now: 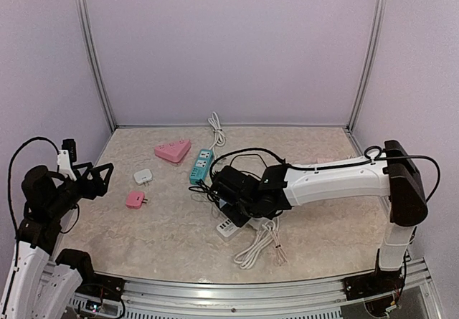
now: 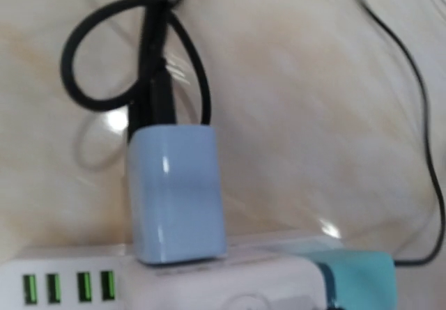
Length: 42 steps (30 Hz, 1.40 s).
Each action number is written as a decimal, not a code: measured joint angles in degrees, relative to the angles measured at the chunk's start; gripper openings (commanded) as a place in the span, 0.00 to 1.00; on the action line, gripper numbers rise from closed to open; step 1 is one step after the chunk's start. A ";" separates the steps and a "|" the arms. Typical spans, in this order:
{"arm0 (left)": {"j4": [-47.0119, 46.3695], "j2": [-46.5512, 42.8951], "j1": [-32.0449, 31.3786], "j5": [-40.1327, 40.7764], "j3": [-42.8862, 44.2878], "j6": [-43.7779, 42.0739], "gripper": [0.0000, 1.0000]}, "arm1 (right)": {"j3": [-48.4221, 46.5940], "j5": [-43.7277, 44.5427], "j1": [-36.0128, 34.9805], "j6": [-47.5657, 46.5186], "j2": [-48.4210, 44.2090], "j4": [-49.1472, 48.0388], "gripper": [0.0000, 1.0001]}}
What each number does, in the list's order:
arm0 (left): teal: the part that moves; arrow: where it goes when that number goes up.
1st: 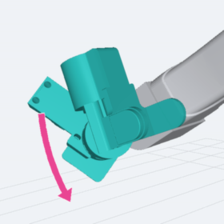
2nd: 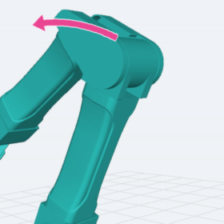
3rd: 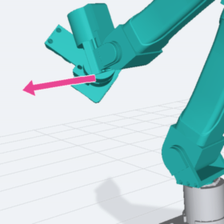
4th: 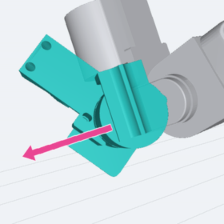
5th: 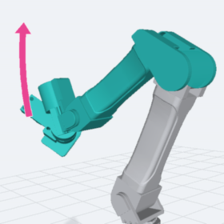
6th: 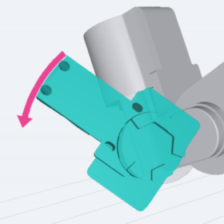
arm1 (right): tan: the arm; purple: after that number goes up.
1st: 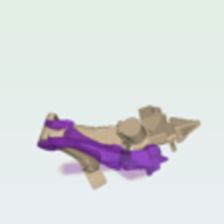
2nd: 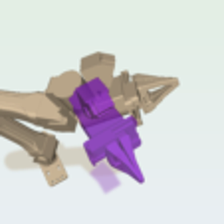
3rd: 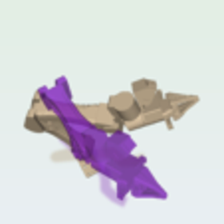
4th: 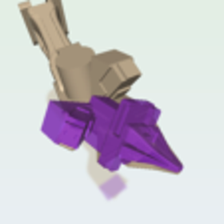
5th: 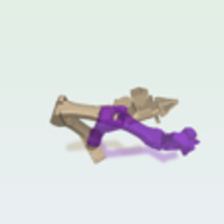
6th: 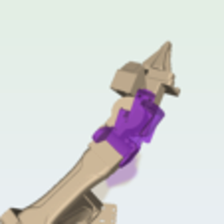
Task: Insert the plug
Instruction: Move the socket to the center of the board.
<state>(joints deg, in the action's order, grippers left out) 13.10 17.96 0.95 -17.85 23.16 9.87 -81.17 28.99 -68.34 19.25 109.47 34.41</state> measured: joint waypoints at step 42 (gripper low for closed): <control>0.02 8.04 1.01 -3.04 2.60 -4.50 0.89 | 13.94 -4.94 4.85 7.37 -23.80 -6.82 0.29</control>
<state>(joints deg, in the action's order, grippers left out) 13.13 26.00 1.96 -20.88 25.76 5.37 -67.22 24.05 -63.48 26.61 85.67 27.59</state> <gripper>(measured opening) 0.889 0.291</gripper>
